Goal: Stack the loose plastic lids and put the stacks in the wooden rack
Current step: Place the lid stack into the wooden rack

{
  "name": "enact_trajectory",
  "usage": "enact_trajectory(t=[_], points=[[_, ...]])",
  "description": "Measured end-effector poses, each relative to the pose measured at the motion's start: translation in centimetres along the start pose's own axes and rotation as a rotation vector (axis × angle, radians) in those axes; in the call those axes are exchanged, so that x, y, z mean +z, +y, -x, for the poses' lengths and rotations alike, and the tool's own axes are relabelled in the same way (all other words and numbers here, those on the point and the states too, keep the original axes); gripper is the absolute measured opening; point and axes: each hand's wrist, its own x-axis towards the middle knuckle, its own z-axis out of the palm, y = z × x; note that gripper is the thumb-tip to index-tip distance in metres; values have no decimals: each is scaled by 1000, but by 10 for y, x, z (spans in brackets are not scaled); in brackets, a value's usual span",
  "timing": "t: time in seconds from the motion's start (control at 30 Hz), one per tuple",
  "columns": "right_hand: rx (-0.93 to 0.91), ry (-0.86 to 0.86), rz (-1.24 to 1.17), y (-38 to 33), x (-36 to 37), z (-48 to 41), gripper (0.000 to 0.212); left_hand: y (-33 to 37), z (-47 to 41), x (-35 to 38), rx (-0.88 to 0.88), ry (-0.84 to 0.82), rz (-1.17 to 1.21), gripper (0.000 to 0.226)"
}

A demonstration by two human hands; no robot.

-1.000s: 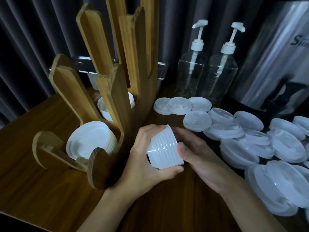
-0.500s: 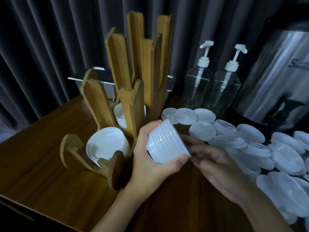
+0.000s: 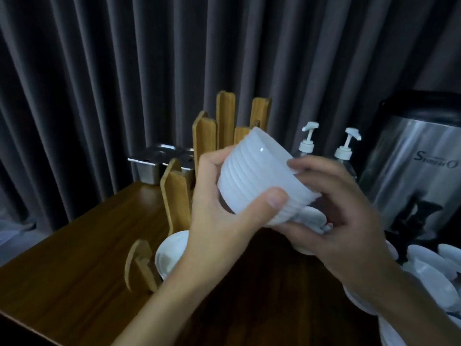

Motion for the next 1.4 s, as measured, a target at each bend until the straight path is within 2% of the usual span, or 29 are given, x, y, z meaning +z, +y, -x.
enact_trajectory(t=[0.1,0.2,0.3,0.47,0.63,0.77,0.87,0.97,1.07,1.2,1.4], points=[[-82,-37,29,2,-1,-32,51,13,-26,-25,-20,-29,-155,65],[-174,-46,65,11,5,-59,49,17,-49,-46,-42,-86,-169,60],[-133,-77,-7,23,15,-76,46,13,-64,-59,-45,-39,-151,59],[-220,-166,38,49,29,-90,41,-7,-76,-75,-71,-52,-247,45],[-195,-249,97,67,40,-87,44,-27,-78,-81,-138,-103,-308,54],[-145,-297,122,72,45,-84,41,-35,-76,-85,-150,-99,-511,58],[-148,-323,163,74,48,-82,39,-35,-67,-86,-76,-15,-643,48],[-163,-357,204,74,52,-78,38,-29,-49,-88,96,127,-785,38],[-133,-392,206,75,57,-71,36,-22,-24,-86,205,119,-757,21],[-101,-445,212,79,63,-58,33,-25,1,-81,23,48,-640,11],[-15,-558,219,90,75,-44,17,-47,13,-79,-178,-31,-802,29]])
